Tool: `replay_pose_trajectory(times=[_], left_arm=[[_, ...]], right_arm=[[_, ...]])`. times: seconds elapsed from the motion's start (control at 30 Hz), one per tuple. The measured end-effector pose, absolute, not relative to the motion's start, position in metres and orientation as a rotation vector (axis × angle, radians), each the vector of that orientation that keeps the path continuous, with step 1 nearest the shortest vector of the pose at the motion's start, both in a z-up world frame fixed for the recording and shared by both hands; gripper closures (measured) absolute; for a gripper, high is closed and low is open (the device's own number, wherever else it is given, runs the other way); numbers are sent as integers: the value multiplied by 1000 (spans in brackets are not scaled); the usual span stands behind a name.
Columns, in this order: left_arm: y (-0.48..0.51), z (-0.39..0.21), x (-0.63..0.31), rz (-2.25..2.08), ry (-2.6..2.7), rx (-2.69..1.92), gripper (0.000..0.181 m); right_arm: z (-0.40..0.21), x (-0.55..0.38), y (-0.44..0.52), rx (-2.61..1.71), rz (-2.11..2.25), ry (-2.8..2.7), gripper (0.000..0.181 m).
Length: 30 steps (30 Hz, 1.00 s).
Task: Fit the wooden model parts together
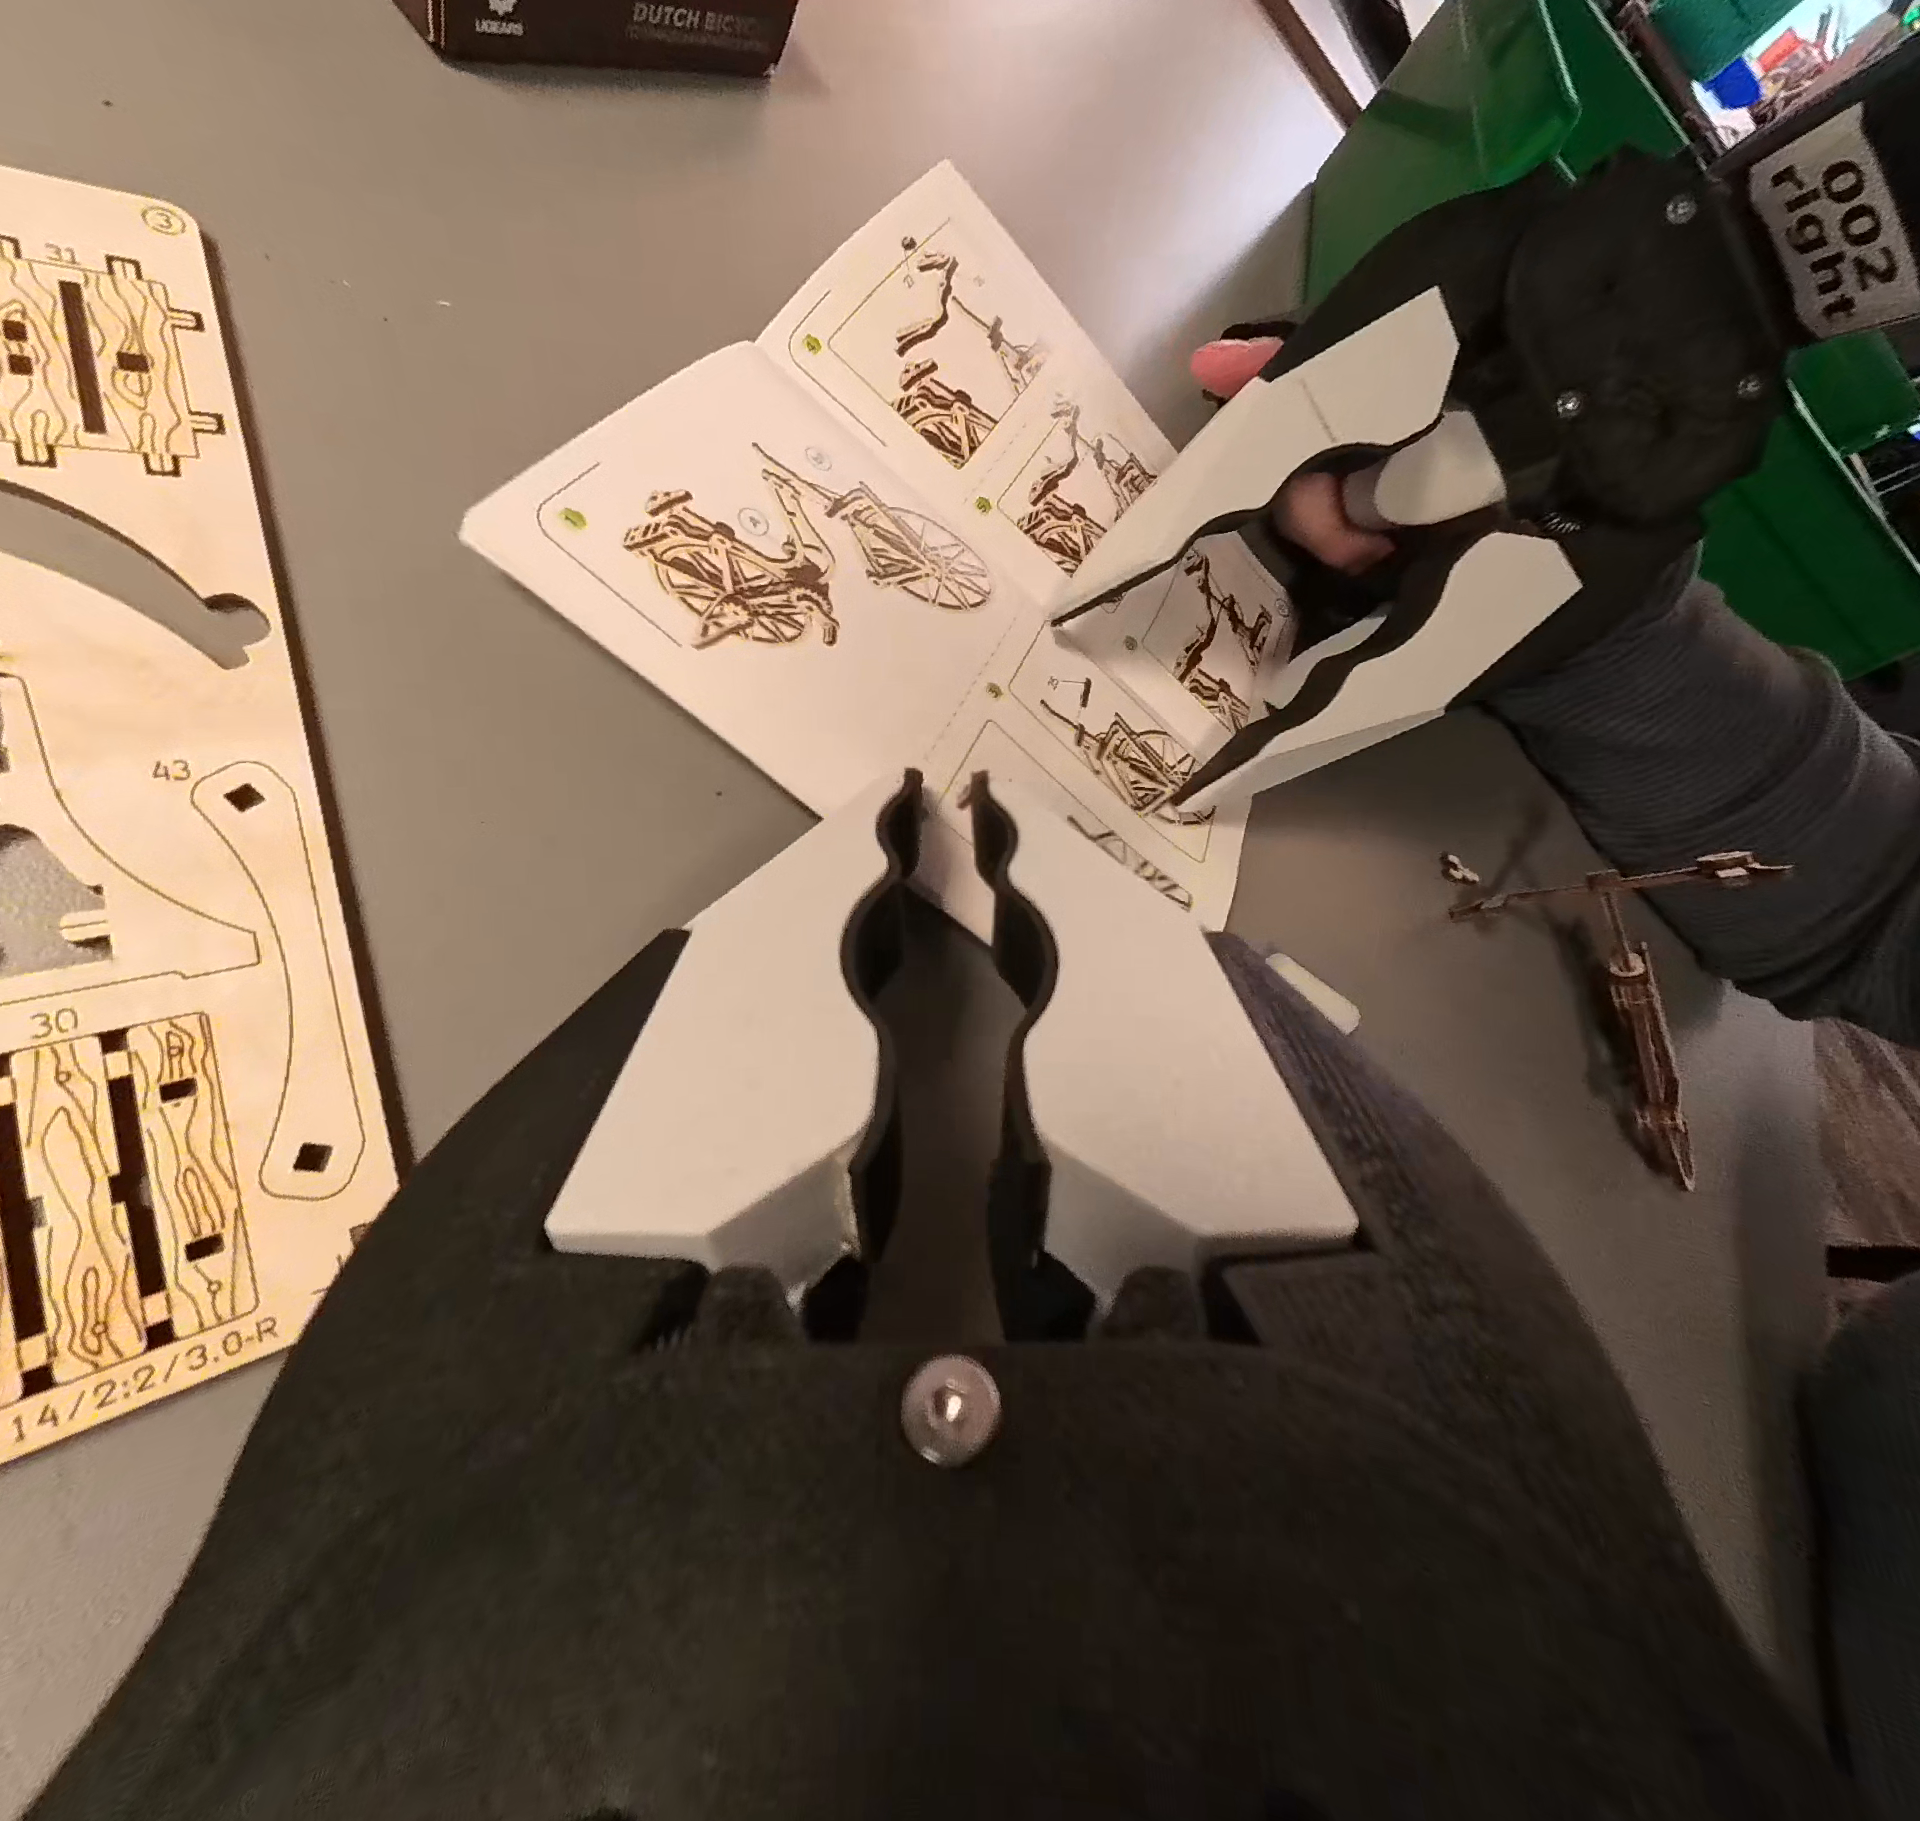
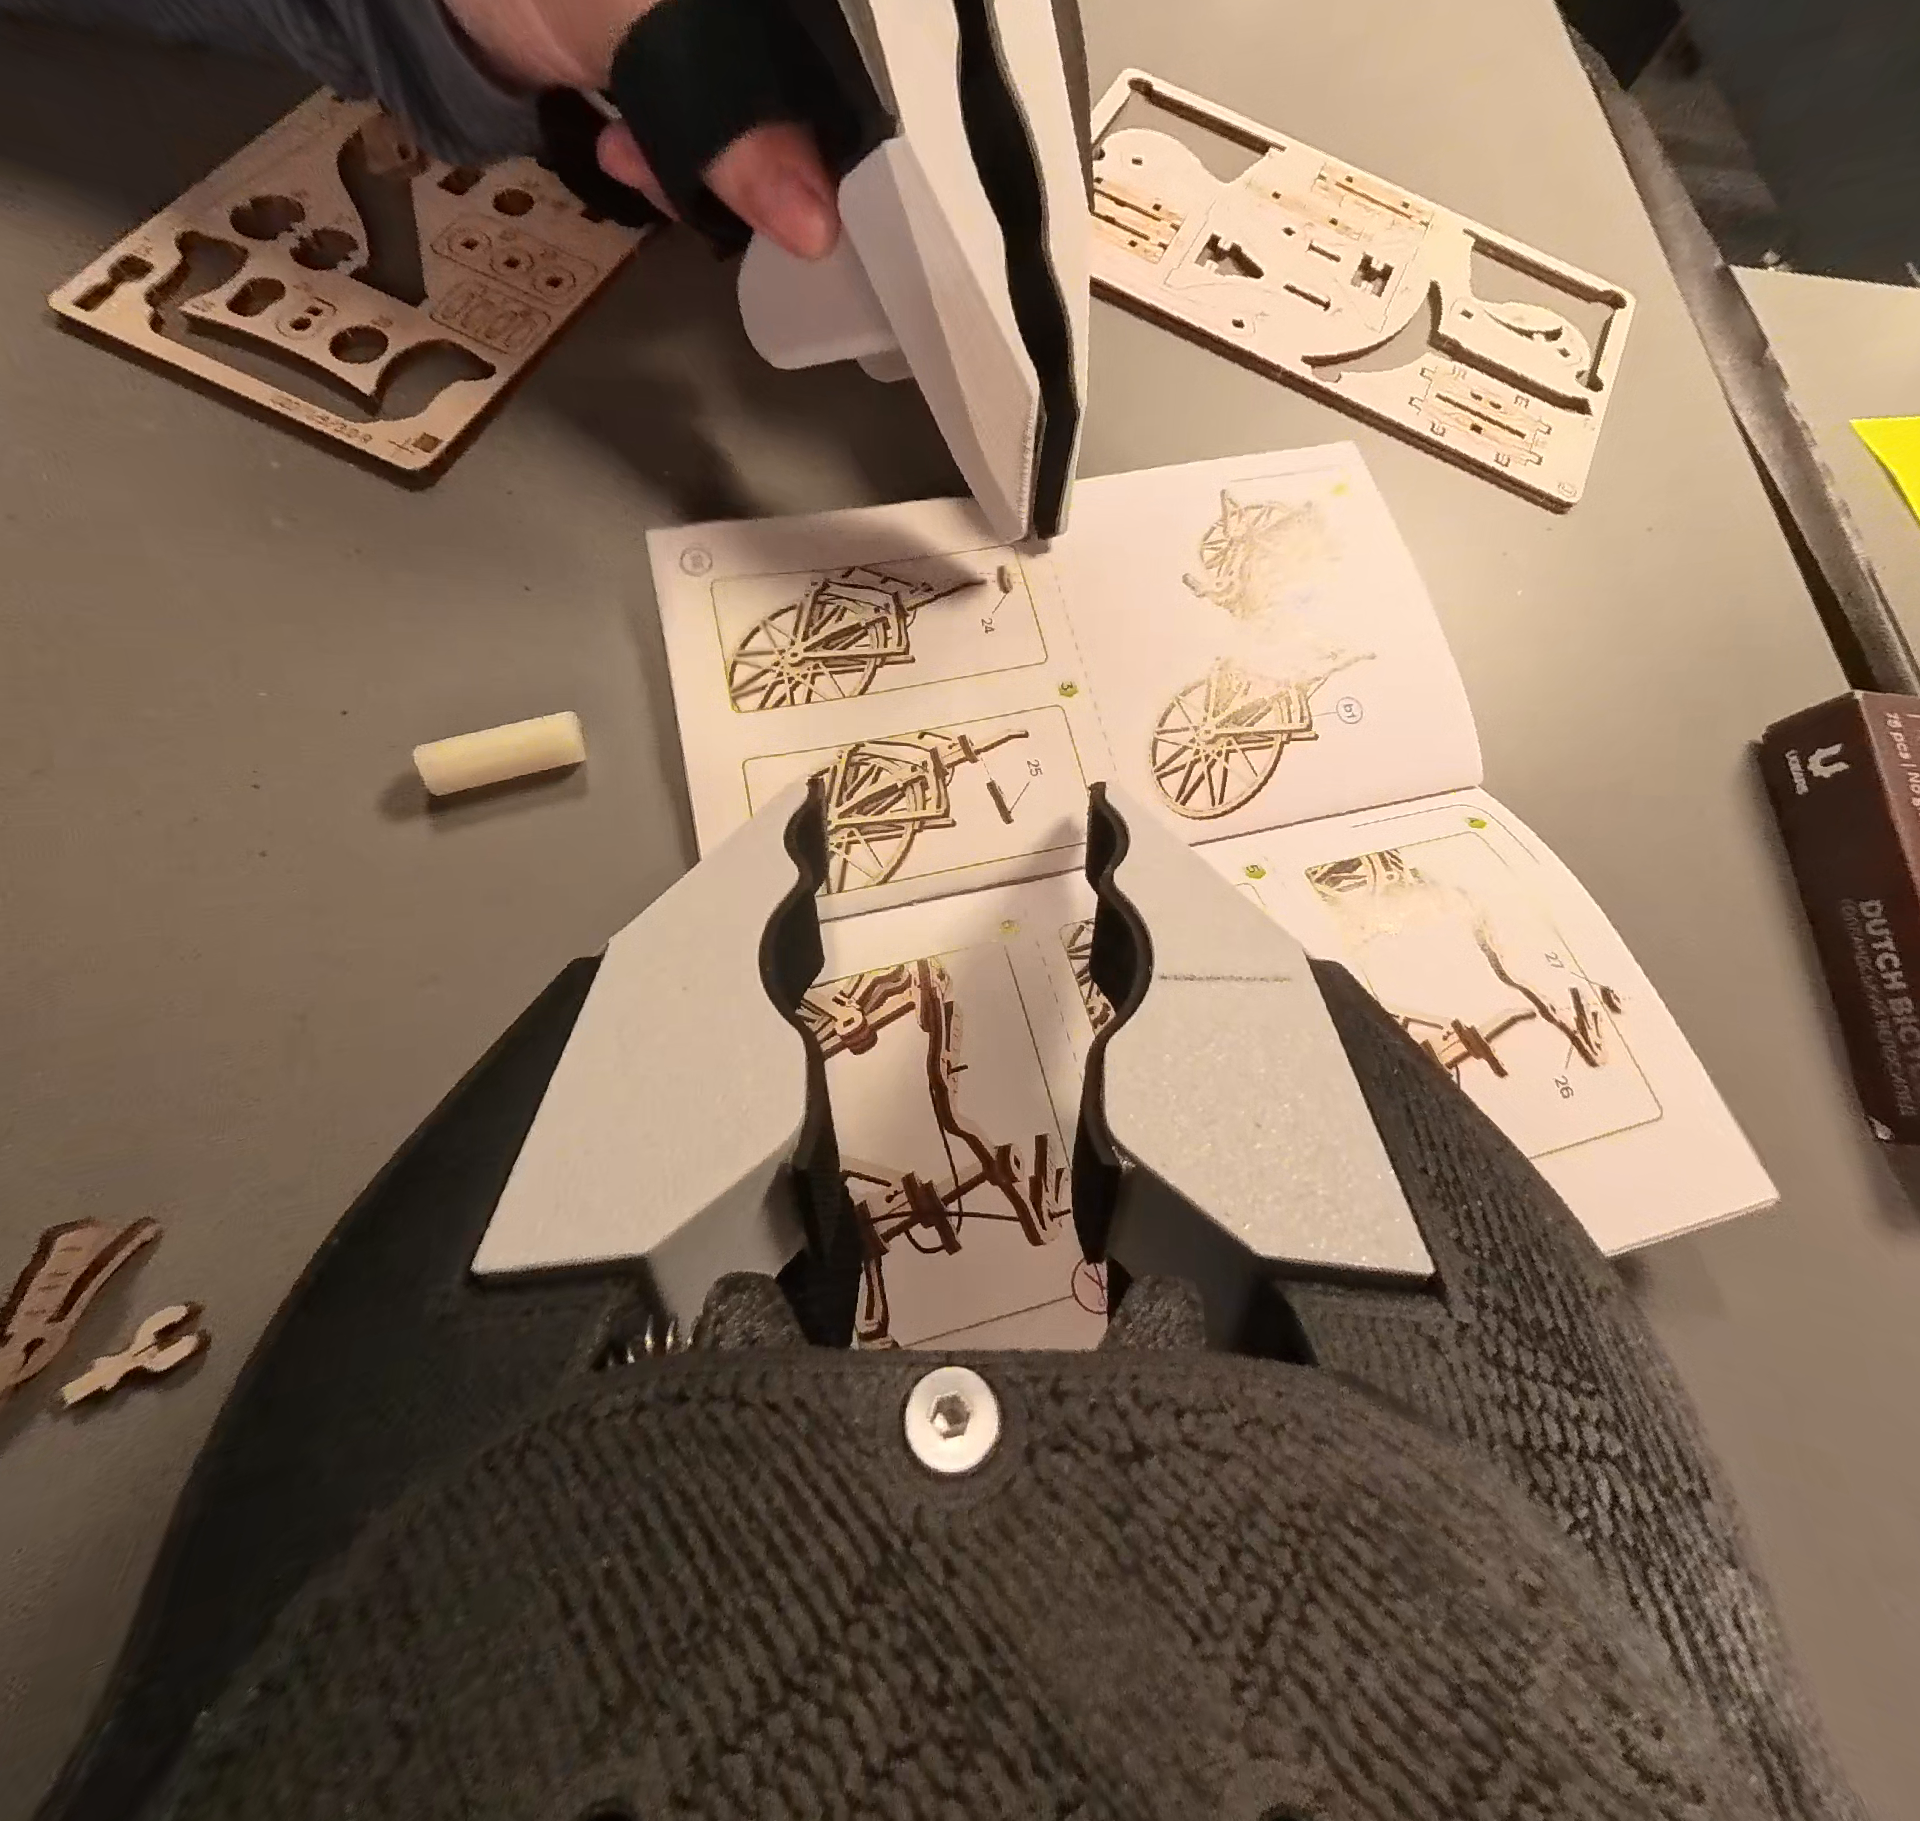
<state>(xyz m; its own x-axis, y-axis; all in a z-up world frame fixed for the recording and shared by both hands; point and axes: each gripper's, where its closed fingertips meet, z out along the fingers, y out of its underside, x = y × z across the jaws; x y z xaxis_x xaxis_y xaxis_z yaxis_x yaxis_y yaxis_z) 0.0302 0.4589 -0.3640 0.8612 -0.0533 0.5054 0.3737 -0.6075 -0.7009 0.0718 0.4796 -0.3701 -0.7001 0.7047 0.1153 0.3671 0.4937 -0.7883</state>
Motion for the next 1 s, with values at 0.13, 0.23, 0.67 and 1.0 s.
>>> replay_pose_trajectory(times=[0.13,0.23,0.67,1.0], left_arm=[[459,-364,30,-619,-237,-2147,174],[459,-364,30,-623,-240,-2147,174],[459,-359,31,-637,-221,-2110,169],[458,-346,31,-650,-200,-2026,163]], right_arm=[[-368,74,478,-871,1103,-2320,132],[-364,76,476,-850,1140,-2309,132],[-346,75,480,-791,1200,-2180,131],[-287,98,499,-636,1097,-1666,136]])
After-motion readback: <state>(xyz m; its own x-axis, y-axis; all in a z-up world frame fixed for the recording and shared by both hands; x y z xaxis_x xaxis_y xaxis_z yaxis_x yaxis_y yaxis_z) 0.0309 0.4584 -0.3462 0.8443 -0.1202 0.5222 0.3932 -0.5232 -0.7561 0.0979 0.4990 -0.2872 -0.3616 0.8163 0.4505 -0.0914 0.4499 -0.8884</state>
